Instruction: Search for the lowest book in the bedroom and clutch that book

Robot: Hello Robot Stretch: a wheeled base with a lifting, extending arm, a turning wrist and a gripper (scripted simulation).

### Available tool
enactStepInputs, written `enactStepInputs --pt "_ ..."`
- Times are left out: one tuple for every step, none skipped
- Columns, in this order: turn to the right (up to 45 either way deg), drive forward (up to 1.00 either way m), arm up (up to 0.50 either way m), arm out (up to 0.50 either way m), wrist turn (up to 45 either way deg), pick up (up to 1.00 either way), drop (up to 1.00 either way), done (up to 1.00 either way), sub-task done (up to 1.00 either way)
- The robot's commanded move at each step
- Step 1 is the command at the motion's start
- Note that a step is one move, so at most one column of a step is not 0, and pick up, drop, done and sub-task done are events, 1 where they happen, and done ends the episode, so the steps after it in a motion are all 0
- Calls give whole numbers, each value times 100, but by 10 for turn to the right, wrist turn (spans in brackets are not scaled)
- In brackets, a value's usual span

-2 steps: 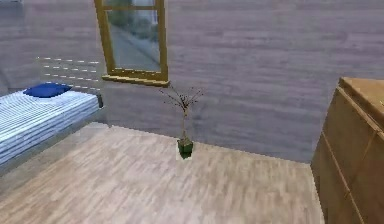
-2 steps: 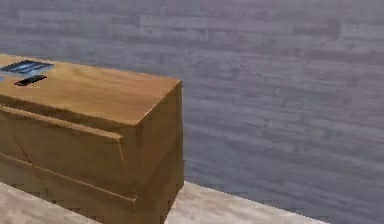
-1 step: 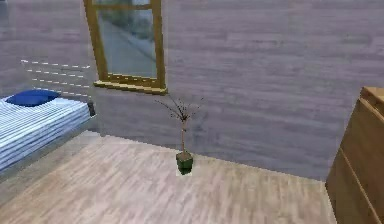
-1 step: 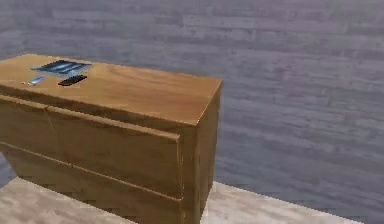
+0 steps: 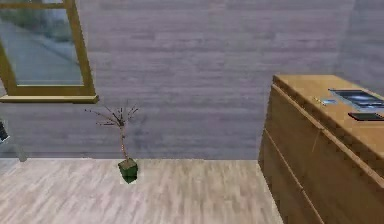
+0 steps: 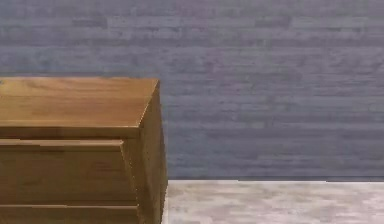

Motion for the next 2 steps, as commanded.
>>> enactStepInputs --pt "0 35 0 0 0 0 0 0 0" --pt "-450 0 0 0 0 0 0 0 0"
